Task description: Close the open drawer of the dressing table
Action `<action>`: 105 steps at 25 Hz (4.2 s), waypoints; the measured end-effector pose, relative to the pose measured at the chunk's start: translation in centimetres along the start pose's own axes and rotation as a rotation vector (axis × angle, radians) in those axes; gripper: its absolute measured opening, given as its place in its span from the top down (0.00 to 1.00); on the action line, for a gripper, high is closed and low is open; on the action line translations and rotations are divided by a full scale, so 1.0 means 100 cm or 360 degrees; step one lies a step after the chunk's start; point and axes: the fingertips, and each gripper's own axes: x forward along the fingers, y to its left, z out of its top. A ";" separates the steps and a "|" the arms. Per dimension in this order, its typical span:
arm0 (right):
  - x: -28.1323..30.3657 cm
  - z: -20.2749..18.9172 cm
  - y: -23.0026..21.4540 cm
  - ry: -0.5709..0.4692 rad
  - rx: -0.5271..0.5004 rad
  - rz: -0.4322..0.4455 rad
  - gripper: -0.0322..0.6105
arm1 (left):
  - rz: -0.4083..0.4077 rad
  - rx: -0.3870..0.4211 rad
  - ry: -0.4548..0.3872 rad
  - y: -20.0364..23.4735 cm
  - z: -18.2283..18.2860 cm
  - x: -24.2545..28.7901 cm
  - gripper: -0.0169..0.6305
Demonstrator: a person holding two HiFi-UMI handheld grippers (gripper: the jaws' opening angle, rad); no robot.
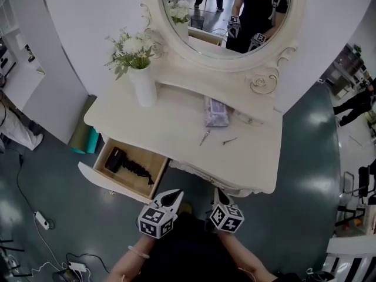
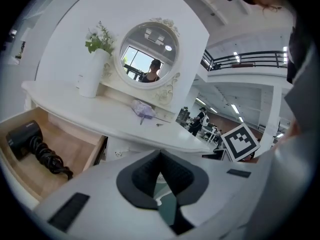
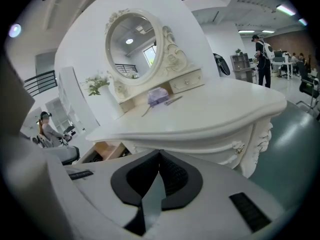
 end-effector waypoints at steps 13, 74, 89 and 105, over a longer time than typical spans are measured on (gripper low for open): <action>-0.063 0.000 0.074 -0.0171 -0.0109 0.0159 0.93 | 0.0020 -0.0050 -0.0151 -0.009 0.005 -0.080 0.95; 0.036 -0.008 0.201 0.0196 -0.0298 0.0699 0.92 | 0.0853 -0.0194 0.0165 0.197 -0.088 -0.121 0.95; 0.062 0.005 0.196 0.0198 -0.0213 0.0664 0.92 | 0.0805 -0.0183 0.0222 0.205 -0.070 -0.099 0.95; 0.081 0.032 0.185 0.0152 -0.0188 0.0627 0.92 | 0.0761 -0.0157 0.0241 0.215 -0.052 -0.070 0.95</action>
